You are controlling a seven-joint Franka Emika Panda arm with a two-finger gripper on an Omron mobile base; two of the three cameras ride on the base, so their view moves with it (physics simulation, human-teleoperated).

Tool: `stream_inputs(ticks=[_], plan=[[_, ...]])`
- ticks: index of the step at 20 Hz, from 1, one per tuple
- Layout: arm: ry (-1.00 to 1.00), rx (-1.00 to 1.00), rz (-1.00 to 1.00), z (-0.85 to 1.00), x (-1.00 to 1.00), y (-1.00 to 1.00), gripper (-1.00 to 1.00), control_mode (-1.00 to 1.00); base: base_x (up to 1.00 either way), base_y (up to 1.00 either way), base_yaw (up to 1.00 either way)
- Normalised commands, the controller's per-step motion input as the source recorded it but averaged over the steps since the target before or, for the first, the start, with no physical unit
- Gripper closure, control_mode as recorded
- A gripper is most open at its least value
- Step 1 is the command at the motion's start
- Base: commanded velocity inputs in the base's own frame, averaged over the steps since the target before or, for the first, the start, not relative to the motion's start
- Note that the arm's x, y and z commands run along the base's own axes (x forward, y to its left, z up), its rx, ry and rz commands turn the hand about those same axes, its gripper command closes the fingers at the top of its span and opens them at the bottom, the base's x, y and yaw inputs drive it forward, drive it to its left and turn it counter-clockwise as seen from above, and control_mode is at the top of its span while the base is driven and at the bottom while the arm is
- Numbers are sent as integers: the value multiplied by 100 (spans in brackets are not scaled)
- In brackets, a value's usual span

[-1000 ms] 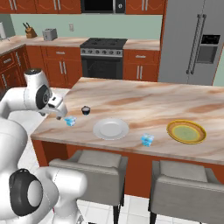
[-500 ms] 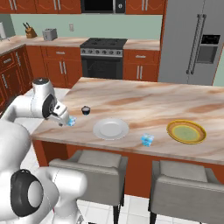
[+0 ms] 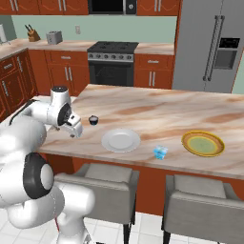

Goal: Place two yogurt containers on each plate.

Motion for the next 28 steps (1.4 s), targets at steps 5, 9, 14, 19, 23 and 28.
stream_inputs(ticks=[5, 9, 14, 19, 23, 28], plan=[[9, 0, 0, -7, 51, 11, -100, -100, 0, 0, 0], [14, 0, 0, -13, 43, 20, -100, -100, 0, 0, 0], [10, 0, 0, -21, 36, 14, -100, -100, 0, 0, 0], [3, 0, 0, -20, 34, 5, -100, -100, 0, 0, 0], [0, 0, 0, -25, 29, 0, -100, -100, 0, 0, 0], [0, 0, 0, -25, 24, 0, -100, -100, 0, 0, 0]])
